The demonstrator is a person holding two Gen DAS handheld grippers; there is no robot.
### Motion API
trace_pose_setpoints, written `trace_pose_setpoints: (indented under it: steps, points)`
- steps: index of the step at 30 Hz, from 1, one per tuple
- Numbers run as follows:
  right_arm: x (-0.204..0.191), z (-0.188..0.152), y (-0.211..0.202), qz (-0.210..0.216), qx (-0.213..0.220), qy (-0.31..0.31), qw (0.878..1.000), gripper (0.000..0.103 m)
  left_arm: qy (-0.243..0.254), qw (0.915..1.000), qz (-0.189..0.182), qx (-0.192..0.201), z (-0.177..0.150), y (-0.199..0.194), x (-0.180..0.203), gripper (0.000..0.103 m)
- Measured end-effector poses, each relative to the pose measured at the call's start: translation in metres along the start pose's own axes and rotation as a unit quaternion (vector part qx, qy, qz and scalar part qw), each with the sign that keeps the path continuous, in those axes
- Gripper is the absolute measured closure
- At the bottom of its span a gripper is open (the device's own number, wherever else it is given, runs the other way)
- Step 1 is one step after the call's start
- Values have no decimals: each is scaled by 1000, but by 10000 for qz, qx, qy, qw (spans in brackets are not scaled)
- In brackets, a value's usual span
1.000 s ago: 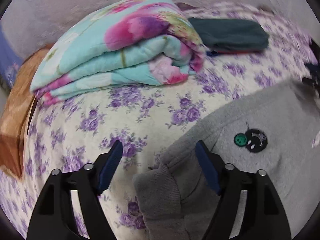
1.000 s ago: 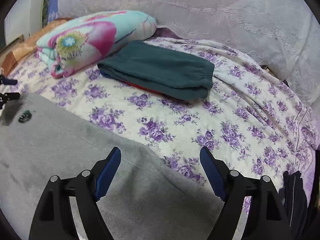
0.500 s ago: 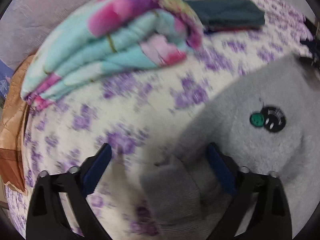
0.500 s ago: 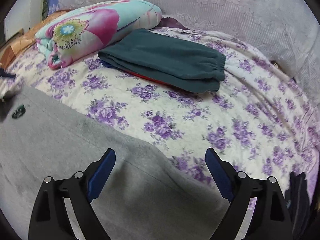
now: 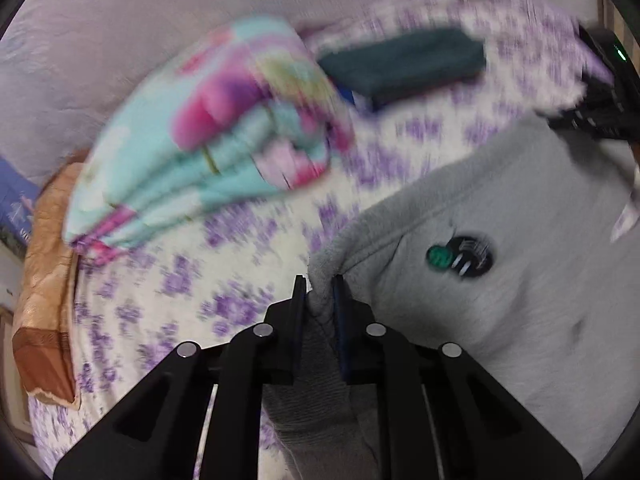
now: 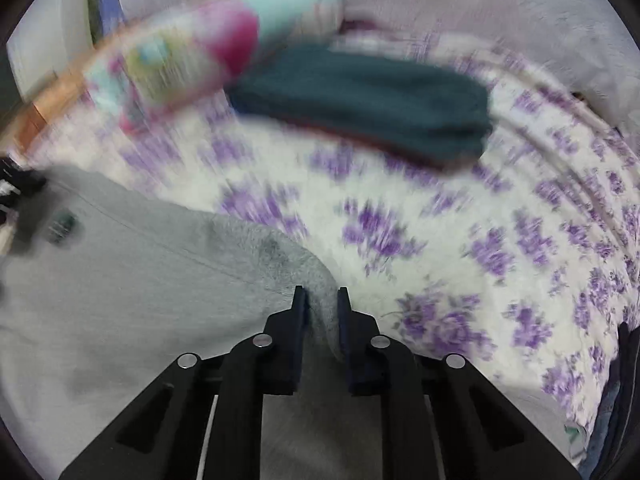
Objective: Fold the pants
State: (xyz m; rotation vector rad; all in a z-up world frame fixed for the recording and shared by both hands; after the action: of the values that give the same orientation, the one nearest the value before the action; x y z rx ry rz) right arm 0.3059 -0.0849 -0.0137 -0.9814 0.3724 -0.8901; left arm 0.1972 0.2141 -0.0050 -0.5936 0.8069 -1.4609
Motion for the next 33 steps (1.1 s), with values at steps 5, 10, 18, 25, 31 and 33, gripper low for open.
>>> trace_pose_setpoints:
  steps: [5,10,18,25,31,33]
  points:
    - [-14,-43,-123,645,1044,-172,9923,88,-22,9935,-419,1061,-12,-109,6,91]
    - [-75,-131,-154,1242,753,-801,9862,85,135,9900,-527,1304,-76,-165,20,90]
    - [-120,-186,-94,1443,-196,-999,9843,53,-250,9991,-329,90,-163,-132,35,55]
    - [-83,-170,-151,1469,605,-446,9863,26,-898,9927,-560,581,-162,-191,22,10]
    - [-11,-143,-137,-275,484,1005,9934,19,-1151,9894,-36,887,-112,-186,46,7]
    - [3,-133,-118,-646,189,1325,9889,19,-1299,9898,-36,585,-100,-157,57,7]
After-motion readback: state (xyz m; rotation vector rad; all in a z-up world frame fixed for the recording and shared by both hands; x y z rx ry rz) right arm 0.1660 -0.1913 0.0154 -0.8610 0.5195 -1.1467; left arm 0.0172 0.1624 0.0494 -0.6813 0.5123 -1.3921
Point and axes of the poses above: each gripper's, at about its wrist camera, not at the fingertips, and y roughly the way its jaws point, x to its right, z to its top, the point moved 2 cm from there along y, roughly the way its jaws point, and after that the axes turned 11 degrees about -y, right-handed, at the moved point
